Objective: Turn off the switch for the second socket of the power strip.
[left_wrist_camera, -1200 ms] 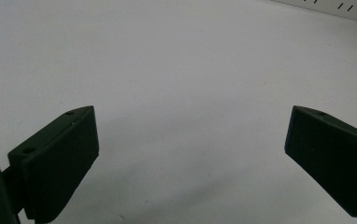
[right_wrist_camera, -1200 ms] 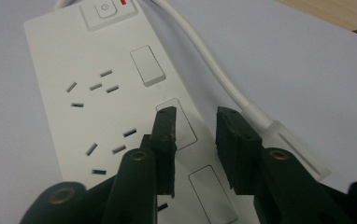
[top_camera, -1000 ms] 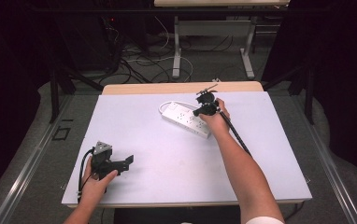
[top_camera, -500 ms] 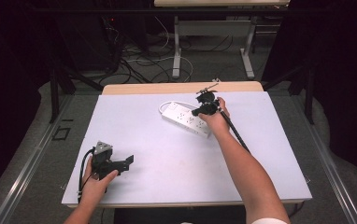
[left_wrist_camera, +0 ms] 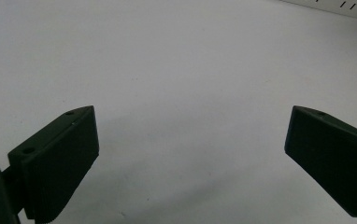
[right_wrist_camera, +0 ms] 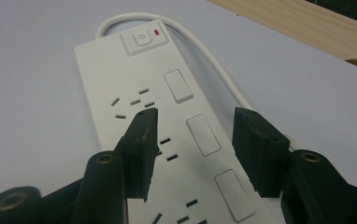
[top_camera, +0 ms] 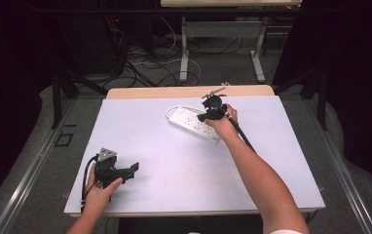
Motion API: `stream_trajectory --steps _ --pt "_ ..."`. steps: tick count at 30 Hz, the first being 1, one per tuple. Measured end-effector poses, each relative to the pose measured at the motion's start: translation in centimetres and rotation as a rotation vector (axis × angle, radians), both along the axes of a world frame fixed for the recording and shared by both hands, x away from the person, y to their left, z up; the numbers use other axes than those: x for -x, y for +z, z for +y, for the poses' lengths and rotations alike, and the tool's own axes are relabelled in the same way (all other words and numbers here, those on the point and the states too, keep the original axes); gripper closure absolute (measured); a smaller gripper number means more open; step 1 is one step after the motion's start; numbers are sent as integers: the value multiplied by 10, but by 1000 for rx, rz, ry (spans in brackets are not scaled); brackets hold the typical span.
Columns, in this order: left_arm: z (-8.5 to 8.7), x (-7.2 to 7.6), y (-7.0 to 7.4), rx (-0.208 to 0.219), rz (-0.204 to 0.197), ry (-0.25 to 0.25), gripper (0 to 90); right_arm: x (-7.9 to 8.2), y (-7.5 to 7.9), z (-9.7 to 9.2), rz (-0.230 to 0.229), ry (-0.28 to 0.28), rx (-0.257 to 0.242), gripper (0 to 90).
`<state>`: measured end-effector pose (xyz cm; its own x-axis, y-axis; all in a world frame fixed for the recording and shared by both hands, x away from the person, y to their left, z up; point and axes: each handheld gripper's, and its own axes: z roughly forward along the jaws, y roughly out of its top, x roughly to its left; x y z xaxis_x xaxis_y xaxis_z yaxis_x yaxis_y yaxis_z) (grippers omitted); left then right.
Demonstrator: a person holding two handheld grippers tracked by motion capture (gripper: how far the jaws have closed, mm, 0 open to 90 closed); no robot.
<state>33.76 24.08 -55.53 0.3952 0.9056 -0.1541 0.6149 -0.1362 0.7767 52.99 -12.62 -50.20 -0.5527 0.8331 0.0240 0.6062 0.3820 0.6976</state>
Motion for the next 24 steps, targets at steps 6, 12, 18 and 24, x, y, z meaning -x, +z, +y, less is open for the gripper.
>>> stream_trajectory --steps 6,12,18,24 --pt "0 -1 0 -1 -2 -2 29 3 2 1 -24 19 -12 421" --pt "-1 -1 0 4 -1 -1 29 11 9 4 -34 31 -11 371" --pt "0 -1 1 -7 3 -6 29 20 14 6 -18 45 -14 357" --pt "-1 -1 0 1 4 -6 29 31 16 8 -3 76 -48 355"
